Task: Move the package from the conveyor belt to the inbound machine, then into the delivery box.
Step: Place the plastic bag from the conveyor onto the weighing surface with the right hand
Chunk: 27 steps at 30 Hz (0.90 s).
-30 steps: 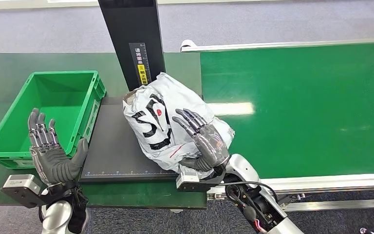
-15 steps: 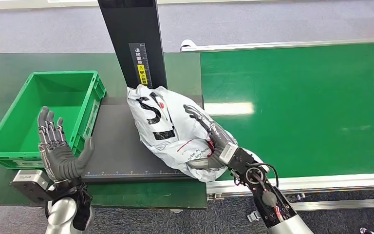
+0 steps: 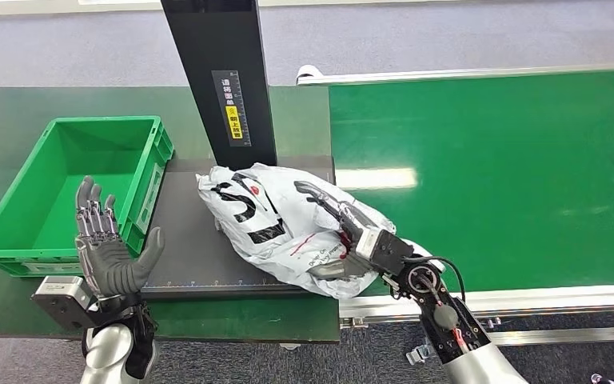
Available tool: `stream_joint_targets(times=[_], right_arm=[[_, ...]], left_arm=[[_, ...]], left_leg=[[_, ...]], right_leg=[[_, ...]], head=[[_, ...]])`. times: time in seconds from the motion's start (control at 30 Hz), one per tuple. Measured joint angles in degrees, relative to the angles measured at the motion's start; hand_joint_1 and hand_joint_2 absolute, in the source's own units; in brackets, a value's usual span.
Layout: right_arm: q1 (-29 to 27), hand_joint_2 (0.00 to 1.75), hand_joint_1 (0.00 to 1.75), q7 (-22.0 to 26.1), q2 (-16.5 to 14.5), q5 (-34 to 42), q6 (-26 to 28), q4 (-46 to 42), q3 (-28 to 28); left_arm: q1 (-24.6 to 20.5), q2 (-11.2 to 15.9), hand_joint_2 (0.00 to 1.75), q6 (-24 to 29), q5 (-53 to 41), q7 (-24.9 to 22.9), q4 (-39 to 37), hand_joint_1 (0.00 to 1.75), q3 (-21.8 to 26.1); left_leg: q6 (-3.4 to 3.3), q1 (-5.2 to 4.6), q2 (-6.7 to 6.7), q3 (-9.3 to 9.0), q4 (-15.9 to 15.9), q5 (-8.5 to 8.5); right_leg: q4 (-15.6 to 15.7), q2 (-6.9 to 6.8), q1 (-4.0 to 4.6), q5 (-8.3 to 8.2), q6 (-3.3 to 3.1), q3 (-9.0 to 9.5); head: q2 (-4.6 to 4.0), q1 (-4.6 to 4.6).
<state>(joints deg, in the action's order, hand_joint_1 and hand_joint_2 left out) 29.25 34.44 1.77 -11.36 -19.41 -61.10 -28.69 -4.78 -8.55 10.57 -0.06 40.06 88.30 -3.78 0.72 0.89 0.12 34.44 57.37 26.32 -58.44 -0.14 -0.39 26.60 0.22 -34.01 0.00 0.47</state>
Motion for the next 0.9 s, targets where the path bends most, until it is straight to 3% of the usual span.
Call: stream_joint_targets(times=[0.13,0.23,0.4,0.53,0.9], right_arm=[[0.5,1.75,0.00,-2.3,-0.1,2.2,0.2,0.8,0.8],[0.8,1.75,0.00,-4.5,-0.4,6.4,-4.1,2.2,1.7],[0.9,1.75,0.00,-9.9,-2.3,26.1,-19.3,6.3,5.6],[1.0,1.75,0.00,-16.6,-4.4,38.9,-25.0,10.1,9.3],[1.5,1.75,0.00,-18.6,-6.3,41.8,-25.7,13.9,12.1]], left_arm=[[0.2,0.0,1.75,0.2,-0.4,0.0,0.0,0.00,0.0],[0.4,0.1,1.75,-0.1,-0.5,0.0,-0.2,0.00,0.0],[0.0,0.1,1.75,-0.8,-0.4,0.0,-1.1,0.00,0.0],[-0.5,0.0,1.75,-1.0,0.2,0.0,-2.3,0.00,0.0],[-1.3,0.0,1.75,-1.3,0.6,0.0,-4.2,0.00,0.0]], left_leg=[[0.00,0.00,0.00,0.01,0.0,0.00],[0.00,0.00,0.00,0.01,0.0,0.00],[0.00,0.00,0.00,0.00,0.0,0.00],[0.00,0.00,0.00,0.00,0.0,0.00],[0.00,0.00,0.00,0.01,0.0,0.00]], right_leg=[[0.0,0.00,0.00,0.00,0.00,-0.01],[0.0,0.00,0.00,0.00,0.00,-0.01],[0.0,0.00,0.00,0.00,0.00,-0.01],[0.0,0.00,0.00,0.00,0.00,-0.01],[0.0,0.00,0.00,0.00,0.00,-0.01]], head=[[-0.02,0.01],[-0.02,0.01],[-0.02,0.00],[-0.02,0.00],[-0.02,0.01]])
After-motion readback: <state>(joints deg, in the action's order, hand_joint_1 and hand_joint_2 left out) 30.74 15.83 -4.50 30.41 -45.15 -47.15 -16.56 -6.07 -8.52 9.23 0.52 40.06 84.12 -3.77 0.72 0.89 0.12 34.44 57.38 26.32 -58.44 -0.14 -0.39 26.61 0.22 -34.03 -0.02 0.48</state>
